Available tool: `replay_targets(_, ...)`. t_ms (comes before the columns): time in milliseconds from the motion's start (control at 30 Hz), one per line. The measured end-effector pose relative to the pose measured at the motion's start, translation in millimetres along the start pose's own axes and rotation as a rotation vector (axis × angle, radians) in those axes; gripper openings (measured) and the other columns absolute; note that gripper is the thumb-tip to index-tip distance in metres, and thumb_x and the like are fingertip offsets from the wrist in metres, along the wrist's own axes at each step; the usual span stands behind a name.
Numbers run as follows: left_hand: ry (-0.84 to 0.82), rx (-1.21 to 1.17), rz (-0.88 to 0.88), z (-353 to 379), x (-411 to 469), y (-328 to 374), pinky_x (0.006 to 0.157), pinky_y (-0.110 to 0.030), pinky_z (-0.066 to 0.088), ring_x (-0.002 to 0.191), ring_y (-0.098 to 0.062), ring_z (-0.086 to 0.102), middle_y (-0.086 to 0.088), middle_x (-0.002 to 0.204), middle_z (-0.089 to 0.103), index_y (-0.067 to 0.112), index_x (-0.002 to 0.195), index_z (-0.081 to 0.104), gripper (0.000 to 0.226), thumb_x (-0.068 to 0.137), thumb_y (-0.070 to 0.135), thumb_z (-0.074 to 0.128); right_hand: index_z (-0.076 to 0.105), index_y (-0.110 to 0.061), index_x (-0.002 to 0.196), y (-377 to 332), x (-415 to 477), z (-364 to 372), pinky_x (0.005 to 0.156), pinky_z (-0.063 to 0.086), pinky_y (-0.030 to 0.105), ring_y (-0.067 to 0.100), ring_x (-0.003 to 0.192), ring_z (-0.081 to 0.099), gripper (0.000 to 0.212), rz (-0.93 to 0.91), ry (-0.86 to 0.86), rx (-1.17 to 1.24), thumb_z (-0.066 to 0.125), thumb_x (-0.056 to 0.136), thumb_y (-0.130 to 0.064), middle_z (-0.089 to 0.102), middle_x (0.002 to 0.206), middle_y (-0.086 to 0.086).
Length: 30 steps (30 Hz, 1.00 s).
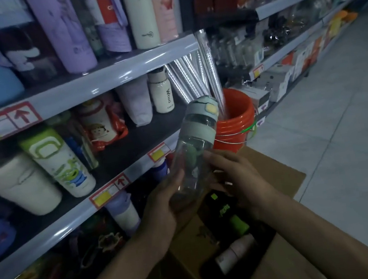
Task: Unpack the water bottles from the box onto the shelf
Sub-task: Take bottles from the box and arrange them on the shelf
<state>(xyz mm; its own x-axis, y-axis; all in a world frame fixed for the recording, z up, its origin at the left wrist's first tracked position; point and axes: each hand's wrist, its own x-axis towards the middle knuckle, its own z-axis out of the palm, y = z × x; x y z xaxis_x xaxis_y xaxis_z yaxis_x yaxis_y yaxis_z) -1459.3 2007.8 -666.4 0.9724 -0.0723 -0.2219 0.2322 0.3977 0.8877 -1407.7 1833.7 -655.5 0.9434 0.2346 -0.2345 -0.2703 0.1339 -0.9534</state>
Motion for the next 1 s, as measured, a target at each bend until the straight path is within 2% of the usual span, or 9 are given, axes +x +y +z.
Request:
replay_targets(67, 0.049, -0.063, -0.048, -1, 2, -2, 0.112, -0.054, 0.043, 0.112, -0.029, 0.071, -0.007, 0.126, 0.072, 0.027, 0.131, 0.069, 0.037, 0.096, 0.037, 0.060, 0.067, -0.028, 0.125, -3, 1, 3, 0.069, 0.055, 0.023, 0.017, 0.099, 0.073, 0.047, 0.005, 0.005, 0.028, 0.079, 0.082, -0.045, 0.076, 0.111, 0.001)
replay_targets(200, 0.084, -0.093, -0.128, -4, 4, -10, 0.115, -0.056, 0.038, 0.105, -0.034, 0.072, -0.010, 0.119, 0.075, 0.027, 0.111, 0.079, 0.031, 0.095, 0.044, 0.058, 0.071, -0.018, 0.120, -5, 2, 10, 0.076, 0.057, 0.027, 0.016, 0.095, 0.075, 0.038, 0.031, -0.058, 0.105, 0.075, 0.086, -0.036, 0.077, 0.109, 0.005)
replay_targets(433, 0.123, 0.035, -0.084, -17, 5, -15, 0.109, -0.058, 0.044, 0.110, -0.034, 0.071, -0.011, 0.121, 0.074, 0.025, 0.126, 0.070, 0.045, 0.096, 0.051, 0.049, 0.068, -0.012, 0.119, -5, 6, 19, 0.070, 0.058, 0.023, 0.019, 0.096, 0.076, 0.044, 0.046, -0.041, 0.139, 0.081, 0.081, -0.030, 0.076, 0.113, 0.009)
replay_targets(567, 0.166, 0.167, 0.005, -21, 4, -15, 0.101, -0.041, 0.050, 0.117, -0.015, 0.067, 0.001, 0.124, 0.073, 0.031, 0.123, 0.072, 0.039, 0.096, 0.051, 0.053, 0.070, -0.017, 0.117, -2, 7, 22, 0.071, 0.057, 0.025, 0.016, 0.093, 0.075, 0.036, -0.006, -0.029, 0.117, 0.078, 0.083, -0.027, 0.077, 0.107, 0.004)
replay_targets(667, 0.247, 0.353, 0.189, -22, 1, -8, 0.078, -0.019, 0.051, 0.095, 0.009, 0.066, 0.022, 0.103, 0.074, 0.036, 0.114, 0.069, 0.020, 0.102, 0.028, 0.056, 0.068, -0.021, 0.118, 4, 9, 27, 0.076, 0.057, 0.030, 0.017, 0.095, 0.074, 0.040, -0.067, -0.018, 0.053, 0.079, 0.080, -0.029, 0.076, 0.105, 0.001)
replay_targets(733, 0.295, 0.448, 0.262, -26, 1, -3, 0.072, -0.011, 0.051, 0.097, 0.008, 0.065, 0.029, 0.100, 0.071, 0.047, 0.114, 0.063, 0.021, 0.097, 0.034, 0.064, 0.066, -0.021, 0.119, 9, 12, 32, 0.080, 0.058, 0.033, 0.020, 0.100, 0.072, 0.041, -0.100, -0.003, -0.013, 0.080, 0.081, -0.029, 0.075, 0.107, 0.001)
replay_targets(833, 0.351, 0.587, 0.325, -34, 0, 1, 0.077, -0.021, 0.056, 0.102, 0.002, 0.066, 0.019, 0.106, 0.072, 0.047, 0.121, 0.062, 0.037, 0.084, 0.052, 0.069, 0.069, -0.018, 0.114, 15, 18, 40, 0.074, 0.060, 0.031, 0.024, 0.092, 0.075, 0.033, -0.183, -0.001, -0.065, 0.081, 0.083, -0.019, 0.077, 0.097, 0.005)
replay_targets(933, 0.414, 0.704, 0.396, -44, 0, 6, 0.082, -0.026, 0.058, 0.100, 0.002, 0.066, 0.016, 0.106, 0.071, 0.046, 0.119, 0.061, 0.032, 0.093, 0.030, 0.072, 0.070, -0.017, 0.114, 17, 27, 50, 0.072, 0.059, 0.028, 0.023, 0.091, 0.075, 0.032, -0.293, -0.023, -0.202, 0.082, 0.083, -0.016, 0.078, 0.096, 0.006)
replay_targets(1000, 0.450, 0.736, 0.395, -51, 2, 11, 0.082, -0.026, 0.058, 0.101, 0.003, 0.065, 0.018, 0.107, 0.070, 0.048, 0.117, 0.060, 0.036, 0.094, 0.022, 0.070, 0.070, -0.018, 0.113, 18, 35, 59, 0.079, 0.061, 0.035, 0.017, 0.092, 0.074, 0.034, -0.343, -0.040, -0.278, 0.083, 0.082, -0.018, 0.077, 0.098, 0.002)
